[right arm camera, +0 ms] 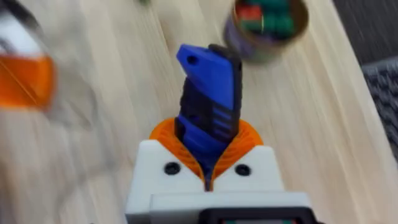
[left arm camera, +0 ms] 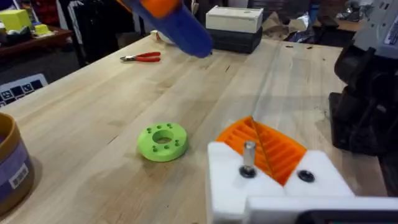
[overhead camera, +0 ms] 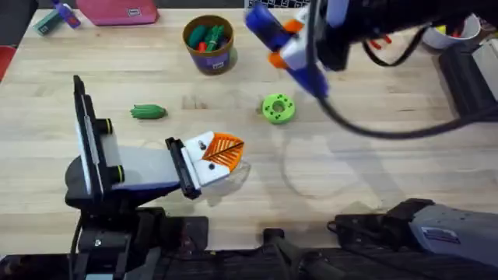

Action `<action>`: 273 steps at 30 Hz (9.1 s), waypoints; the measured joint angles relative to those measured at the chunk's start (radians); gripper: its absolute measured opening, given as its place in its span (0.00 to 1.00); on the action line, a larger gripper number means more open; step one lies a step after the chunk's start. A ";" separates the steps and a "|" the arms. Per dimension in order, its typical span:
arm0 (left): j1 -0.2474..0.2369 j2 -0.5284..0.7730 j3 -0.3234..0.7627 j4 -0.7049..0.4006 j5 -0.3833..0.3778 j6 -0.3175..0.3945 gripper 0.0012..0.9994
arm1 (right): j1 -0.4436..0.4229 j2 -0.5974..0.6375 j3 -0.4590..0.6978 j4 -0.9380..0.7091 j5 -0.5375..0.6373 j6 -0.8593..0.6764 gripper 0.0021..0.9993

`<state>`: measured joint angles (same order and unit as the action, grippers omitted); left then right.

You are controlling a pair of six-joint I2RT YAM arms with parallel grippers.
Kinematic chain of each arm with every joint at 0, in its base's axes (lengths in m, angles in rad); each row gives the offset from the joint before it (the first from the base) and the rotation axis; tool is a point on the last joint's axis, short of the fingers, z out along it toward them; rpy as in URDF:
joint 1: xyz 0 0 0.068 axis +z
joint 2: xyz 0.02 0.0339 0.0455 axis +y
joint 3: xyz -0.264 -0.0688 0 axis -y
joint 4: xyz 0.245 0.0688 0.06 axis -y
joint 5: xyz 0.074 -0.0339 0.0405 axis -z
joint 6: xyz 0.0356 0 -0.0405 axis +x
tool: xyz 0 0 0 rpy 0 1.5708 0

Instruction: Pick up the gripper from the table and insert it into the empty holder that is missing its gripper. Then pick up a screw, insert it into the mounting hole, and use the screwdriver to tighten it. Finally, clean up the table by picking up the vegetable and placing it into the bucket.

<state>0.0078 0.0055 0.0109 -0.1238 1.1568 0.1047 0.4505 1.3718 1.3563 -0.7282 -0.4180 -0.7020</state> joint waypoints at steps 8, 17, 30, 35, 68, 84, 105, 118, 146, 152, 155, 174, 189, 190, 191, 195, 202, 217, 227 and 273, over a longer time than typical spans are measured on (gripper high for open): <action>0.000 0.000 0.000 0.000 0.000 0.000 0.01 | -0.034 0.094 0.000 -0.178 0.352 -0.298 0.02; 0.000 0.000 0.000 0.000 -0.002 0.000 0.01 | -0.200 0.419 0.001 -0.114 0.509 -0.406 0.02; 0.000 0.000 0.000 0.001 -0.003 0.000 0.01 | -0.255 0.515 0.007 -0.086 0.562 -0.424 0.97; 0.000 0.000 0.000 0.001 -0.005 0.000 0.01 | -0.255 0.515 0.008 -0.085 0.564 -0.420 0.99; 0.082 0.025 0.157 -0.172 -0.332 -0.243 0.99 | -0.235 -0.005 0.071 -0.174 0.416 0.598 0.99; 0.145 0.700 0.915 -0.911 -0.810 -0.054 0.99 | -0.246 -0.283 -0.287 -0.085 0.298 0.718 0.99; 0.165 1.316 1.235 -1.114 -1.001 0.099 0.99 | -0.331 -0.429 -0.376 -0.096 0.296 0.732 0.99; 0.165 1.315 1.235 -1.103 -1.042 0.018 0.99 | -0.331 -0.429 -0.376 -0.098 0.296 0.733 0.99; 0.170 1.470 1.235 -1.012 -1.357 -1.504 0.99 | -0.331 -0.429 -0.376 -0.119 0.296 0.733 0.99; 0.212 1.589 1.235 -0.935 -1.315 -1.517 0.99 | -0.331 -0.429 -0.376 -0.122 0.296 0.748 0.99; 0.235 1.659 1.235 -0.874 -1.264 -1.499 0.99 | -0.331 -0.429 -0.376 -0.122 0.296 0.752 0.99; 0.251 1.848 1.239 -0.830 -1.048 -1.423 0.83 | -0.331 -0.429 -0.376 -0.124 0.296 0.755 0.99; 0.253 1.848 1.240 -0.830 -1.031 -1.417 0.03 | -0.331 -0.429 -0.376 -0.125 0.296 0.755 0.99; 0.253 1.848 1.240 -0.829 -1.029 -1.410 0.03 | -0.331 -0.429 -0.376 -0.125 0.296 0.755 0.99; 0.253 1.848 1.240 -0.826 -1.025 -1.397 0.03 | -0.331 -0.429 -0.376 -0.125 0.296 0.755 0.99; 0.253 1.849 1.244 -0.791 -1.015 -1.292 0.03 | -0.331 -0.429 -0.376 -0.125 0.296 0.755 0.99; 0.251 1.867 1.381 -0.846 -1.011 -1.006 0.03 | -0.331 -0.429 -0.376 -0.125 0.296 0.755 0.99; 0.041 1.824 1.794 -0.855 -1.011 -0.481 0.03 | -0.331 -0.429 -0.376 -0.125 0.296 0.755 0.99; -0.171 1.866 1.804 -0.781 -1.085 -0.340 0.03 | -0.331 -0.429 -0.376 -0.125 0.296 0.755 0.99; -0.221 1.471 1.504 -1.058 -1.249 -0.330 0.99 | -0.331 -0.429 -0.376 -0.139 0.296 0.755 0.99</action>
<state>-0.2130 1.4770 1.5153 -1.1820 -0.0919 -0.2254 0.1192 0.9426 0.9802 -0.8673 -0.1219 0.0532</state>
